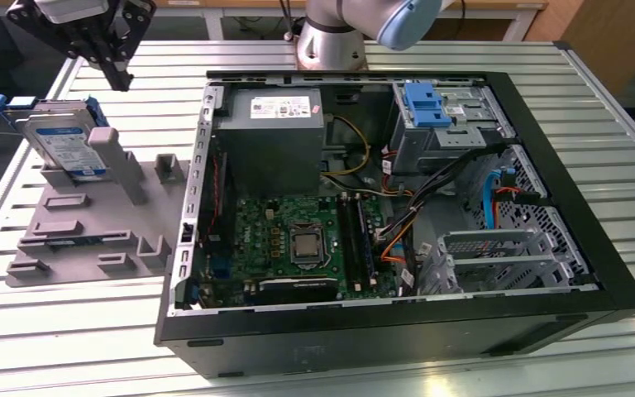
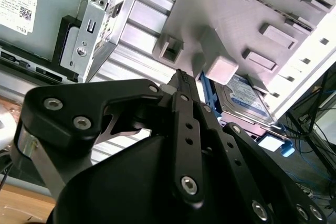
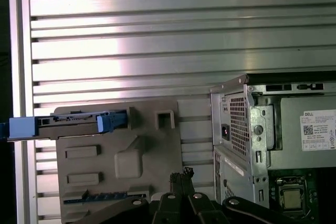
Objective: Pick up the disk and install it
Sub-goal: 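Reach for the disk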
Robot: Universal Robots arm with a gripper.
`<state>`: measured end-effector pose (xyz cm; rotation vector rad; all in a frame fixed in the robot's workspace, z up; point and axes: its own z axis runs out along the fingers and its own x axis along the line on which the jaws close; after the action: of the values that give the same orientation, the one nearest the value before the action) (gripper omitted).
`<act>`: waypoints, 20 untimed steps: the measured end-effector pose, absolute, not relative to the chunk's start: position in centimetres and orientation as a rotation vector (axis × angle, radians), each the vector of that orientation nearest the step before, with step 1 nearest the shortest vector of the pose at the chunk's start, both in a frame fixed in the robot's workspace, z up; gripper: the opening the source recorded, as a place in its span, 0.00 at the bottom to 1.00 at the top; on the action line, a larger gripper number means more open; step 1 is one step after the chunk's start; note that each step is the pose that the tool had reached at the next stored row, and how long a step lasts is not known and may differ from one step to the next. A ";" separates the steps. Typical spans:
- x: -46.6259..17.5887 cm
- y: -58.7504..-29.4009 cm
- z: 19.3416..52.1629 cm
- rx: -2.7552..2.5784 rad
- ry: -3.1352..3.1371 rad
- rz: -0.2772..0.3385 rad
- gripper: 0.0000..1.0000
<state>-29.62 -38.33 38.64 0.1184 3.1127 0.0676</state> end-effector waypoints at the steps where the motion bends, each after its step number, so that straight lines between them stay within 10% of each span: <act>1: -29.7 -38.3 38.6 0.118 3.113 0.068 0.11; 20: -30.7 -38.3 38.6 0.118 3.113 0.068 0.11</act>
<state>-30.74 -38.33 38.59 0.1183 3.1126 0.0677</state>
